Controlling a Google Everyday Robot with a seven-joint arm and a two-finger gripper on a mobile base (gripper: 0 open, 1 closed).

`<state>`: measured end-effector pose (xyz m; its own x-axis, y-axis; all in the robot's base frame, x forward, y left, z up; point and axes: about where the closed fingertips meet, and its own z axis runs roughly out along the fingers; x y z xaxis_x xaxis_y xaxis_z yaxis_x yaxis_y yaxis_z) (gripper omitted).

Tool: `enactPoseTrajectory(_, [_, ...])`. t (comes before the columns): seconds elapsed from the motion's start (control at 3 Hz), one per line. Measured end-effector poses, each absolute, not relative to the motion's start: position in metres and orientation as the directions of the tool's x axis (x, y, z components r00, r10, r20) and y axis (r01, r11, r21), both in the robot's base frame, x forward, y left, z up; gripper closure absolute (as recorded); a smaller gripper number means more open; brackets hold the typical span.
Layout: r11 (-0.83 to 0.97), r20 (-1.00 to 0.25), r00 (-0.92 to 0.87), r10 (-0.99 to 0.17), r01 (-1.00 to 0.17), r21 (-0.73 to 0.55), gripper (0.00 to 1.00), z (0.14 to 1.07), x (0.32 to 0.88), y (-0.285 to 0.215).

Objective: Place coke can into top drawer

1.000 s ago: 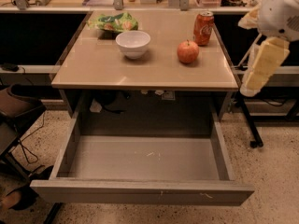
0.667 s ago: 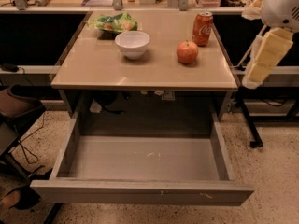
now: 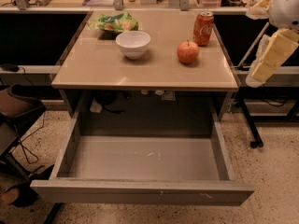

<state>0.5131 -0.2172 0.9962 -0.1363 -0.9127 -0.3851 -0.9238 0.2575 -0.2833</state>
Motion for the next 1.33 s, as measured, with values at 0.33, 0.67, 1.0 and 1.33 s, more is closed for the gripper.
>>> enactPoseTrajectory(0.33, [0.263,-0.549,-0.035,-0.835,-0.902,-0.342,0.00,1.003,0.544,-0.241])
enactPoseTrajectory(0.67, [0.227,-0.682,0.041,-0.730,-0.927,-0.298,0.00,0.987,0.585,-0.240])
enactPoseTrajectory(1.0, [0.197,-0.732,0.017,-0.681,-0.959,-0.205,0.00,0.952,0.642,-0.214])
enactPoseTrajectory(1.33, [0.275,-0.747,-0.060,-0.662,-0.947,-0.168,0.00,0.940,0.693,-0.202])
